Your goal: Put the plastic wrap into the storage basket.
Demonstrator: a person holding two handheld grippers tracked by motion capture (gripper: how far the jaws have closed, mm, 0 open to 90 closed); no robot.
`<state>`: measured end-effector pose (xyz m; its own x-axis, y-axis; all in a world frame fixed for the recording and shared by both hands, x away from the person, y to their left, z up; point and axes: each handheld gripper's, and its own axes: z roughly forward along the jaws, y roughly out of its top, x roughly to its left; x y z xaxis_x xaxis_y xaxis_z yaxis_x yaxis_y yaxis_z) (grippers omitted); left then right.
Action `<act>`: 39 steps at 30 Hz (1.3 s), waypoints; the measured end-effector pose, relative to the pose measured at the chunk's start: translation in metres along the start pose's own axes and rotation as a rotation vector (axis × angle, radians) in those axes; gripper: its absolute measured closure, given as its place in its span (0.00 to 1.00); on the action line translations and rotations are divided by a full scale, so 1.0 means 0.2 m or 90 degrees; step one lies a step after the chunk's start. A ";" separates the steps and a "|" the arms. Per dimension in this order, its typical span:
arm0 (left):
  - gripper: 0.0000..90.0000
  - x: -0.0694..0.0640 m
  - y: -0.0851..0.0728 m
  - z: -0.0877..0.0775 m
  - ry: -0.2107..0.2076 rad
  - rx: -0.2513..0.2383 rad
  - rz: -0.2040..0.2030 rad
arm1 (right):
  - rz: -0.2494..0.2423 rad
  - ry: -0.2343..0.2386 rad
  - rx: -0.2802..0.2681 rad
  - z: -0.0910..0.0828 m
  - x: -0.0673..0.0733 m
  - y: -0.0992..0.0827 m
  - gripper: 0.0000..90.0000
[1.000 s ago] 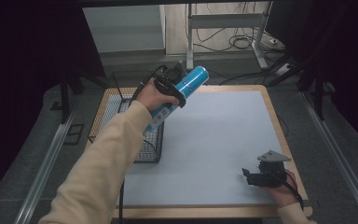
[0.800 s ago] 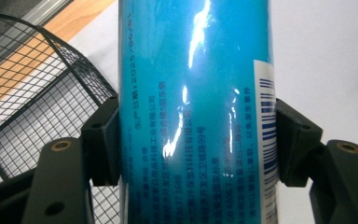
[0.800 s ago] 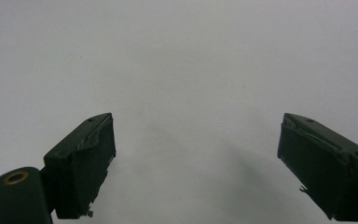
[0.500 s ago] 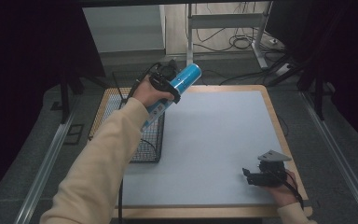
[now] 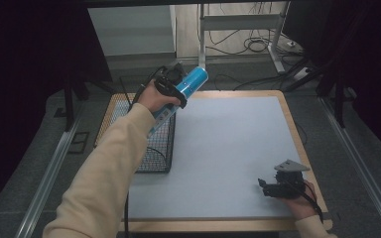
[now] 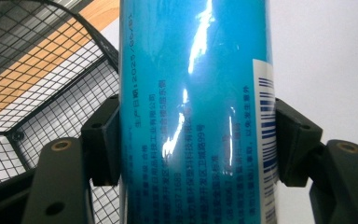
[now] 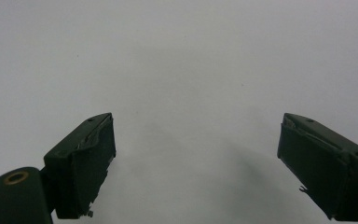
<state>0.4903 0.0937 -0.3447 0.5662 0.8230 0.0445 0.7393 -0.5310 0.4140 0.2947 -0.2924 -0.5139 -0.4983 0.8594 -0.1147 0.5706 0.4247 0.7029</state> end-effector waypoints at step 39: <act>0.35 0.26 -0.16 0.28 0.027 0.051 -0.052 | -0.010 -0.007 -0.008 0.00 0.02 0.00 0.13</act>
<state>0.5161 0.1429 -0.4064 0.4881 0.8712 0.0523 0.8104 -0.4746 0.3436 0.2928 -0.2885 -0.5145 -0.5005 0.8554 -0.1338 0.5545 0.4353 0.7092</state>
